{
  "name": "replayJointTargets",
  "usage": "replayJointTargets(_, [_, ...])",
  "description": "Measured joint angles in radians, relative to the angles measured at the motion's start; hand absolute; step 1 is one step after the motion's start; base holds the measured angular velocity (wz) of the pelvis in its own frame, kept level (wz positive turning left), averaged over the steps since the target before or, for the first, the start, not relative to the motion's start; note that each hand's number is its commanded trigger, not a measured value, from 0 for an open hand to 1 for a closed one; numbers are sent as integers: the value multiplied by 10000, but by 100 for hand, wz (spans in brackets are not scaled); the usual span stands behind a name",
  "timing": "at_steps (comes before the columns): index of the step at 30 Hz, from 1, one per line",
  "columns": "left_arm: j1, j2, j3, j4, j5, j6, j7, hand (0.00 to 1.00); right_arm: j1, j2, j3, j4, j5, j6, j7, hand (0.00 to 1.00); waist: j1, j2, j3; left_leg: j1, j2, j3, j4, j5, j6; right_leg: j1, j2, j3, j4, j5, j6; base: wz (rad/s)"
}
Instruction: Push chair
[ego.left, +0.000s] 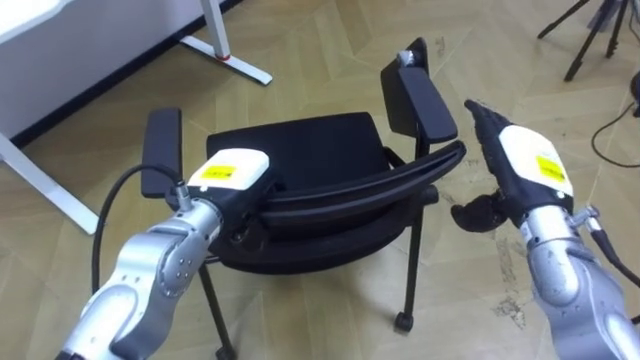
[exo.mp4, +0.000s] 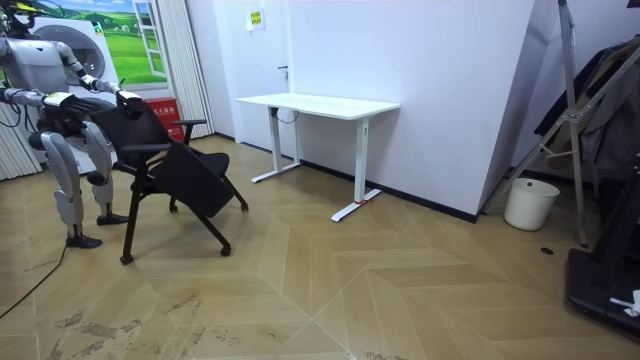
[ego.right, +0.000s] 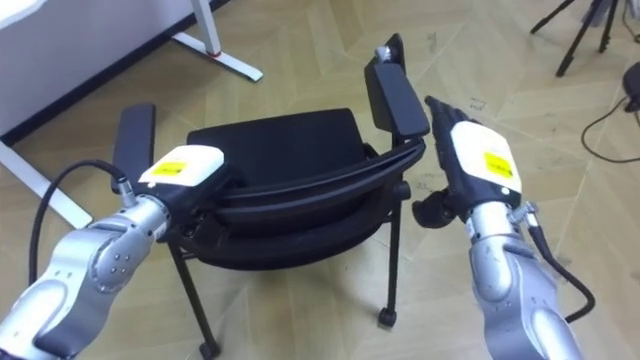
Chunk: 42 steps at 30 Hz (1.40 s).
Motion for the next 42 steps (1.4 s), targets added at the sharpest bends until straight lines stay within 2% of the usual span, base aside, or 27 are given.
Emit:
replayJointTargets(8, [-69,1,-40,324,-29,-387,471,100,0,-5,128,-101,-256,-19,218,0,120,-3,3,-57,7,-7,53,0,0,-6,0,-35,-5,0,0,0])
replayJointTargets(14, [-233,-2,-67,650,-28,-692,690,100,-21,-169,473,-110,-905,-350,508,0,151,17,11,-151,25,-8,164,-2,0,-24,8,-86,-1,6,-10,2])
replayJointTargets(17, [-264,9,-96,819,-55,-852,871,100,-318,-454,973,-110,-905,-484,752,0,221,16,11,-104,27,1,141,-1,0,-6,16,-51,11,11,-18,-3])
replayJointTargets(19, [-483,8,-264,998,-158,-963,885,100,-401,-746,1235,-390,-920,-574,828,0,408,13,12,-102,27,-4,134,-1,0,-5,16,-56,6,11,-17,0])
replayJointTargets(23, [-523,81,-306,1002,-221,-1091,880,100,-656,-823,1403,-512,-896,-795,946,0,461,-9,21,-105,27,-45,126,-1,0,13,17,-98,-9,11,-18,3])
replayJointTargets(30, [-766,287,-605,999,-336,-1350,891,100,-731,-1133,1912,-520,-871,-1069,990,0,701,-105,47,-120,19,-300,17,6,10,24,29,-262,-27,11,-17,7])
replayJointTargets(39, [-985,250,-898,891,-336,-1541,851,100,-725,-1215,2507,-516,-1401,-1056,1740,0,963,-38,22,-421,-10,-632,108,6,9,8,25,-641,-193,13,-21,12])
replayJointTargets(42, [-1055,258,-1089,840,-360,-1594,854,100,-733,-1418,2701,-406,-1548,-1063,1742,0,1027,-14,20,-443,-28,-791,112,6,9,47,11,-797,-190,13,-20,14])
